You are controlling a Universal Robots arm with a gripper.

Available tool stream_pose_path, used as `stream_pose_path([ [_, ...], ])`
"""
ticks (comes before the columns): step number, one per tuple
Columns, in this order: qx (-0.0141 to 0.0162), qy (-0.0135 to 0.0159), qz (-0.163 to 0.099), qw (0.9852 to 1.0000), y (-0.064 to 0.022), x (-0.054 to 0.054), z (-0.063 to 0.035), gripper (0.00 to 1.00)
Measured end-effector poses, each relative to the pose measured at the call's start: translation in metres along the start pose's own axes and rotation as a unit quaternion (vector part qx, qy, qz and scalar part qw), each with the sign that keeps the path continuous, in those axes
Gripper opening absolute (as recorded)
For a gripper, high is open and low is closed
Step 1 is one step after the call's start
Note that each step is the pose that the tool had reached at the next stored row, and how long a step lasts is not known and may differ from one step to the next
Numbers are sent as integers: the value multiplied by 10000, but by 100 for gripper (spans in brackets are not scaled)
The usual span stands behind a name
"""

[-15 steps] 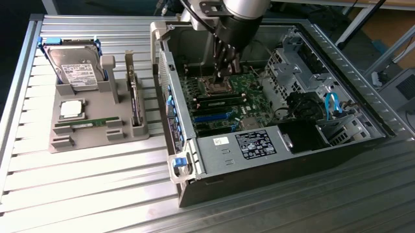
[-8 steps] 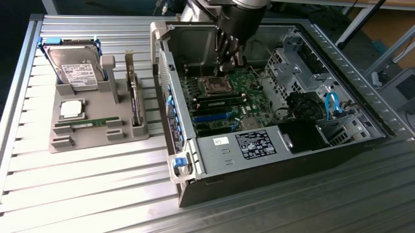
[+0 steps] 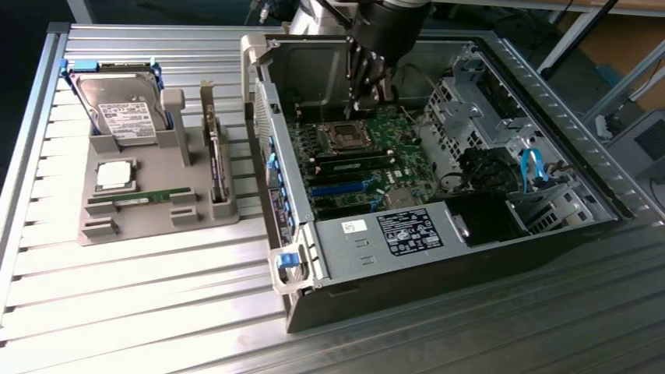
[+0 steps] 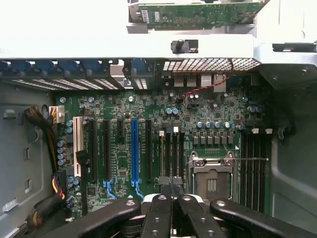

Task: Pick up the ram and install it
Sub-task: 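Press down the ram until it locks into place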

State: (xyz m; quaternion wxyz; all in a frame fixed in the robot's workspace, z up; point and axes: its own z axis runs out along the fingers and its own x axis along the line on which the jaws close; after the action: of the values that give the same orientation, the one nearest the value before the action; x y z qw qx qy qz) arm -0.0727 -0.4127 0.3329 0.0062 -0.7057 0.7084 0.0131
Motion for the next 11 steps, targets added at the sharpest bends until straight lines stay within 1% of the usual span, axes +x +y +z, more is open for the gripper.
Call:
stream_pose_path([
  [4, -4, -1, 0, 10000, -133, 0, -2, 10],
  [5, -5, -1, 0, 10000, -149, 0, -3, 10],
  [7, -12, -1, 0, 10000, -225, 0, -7, 10],
  [11, -19, -1, 0, 10000, -326, -1, -10, 10],
])
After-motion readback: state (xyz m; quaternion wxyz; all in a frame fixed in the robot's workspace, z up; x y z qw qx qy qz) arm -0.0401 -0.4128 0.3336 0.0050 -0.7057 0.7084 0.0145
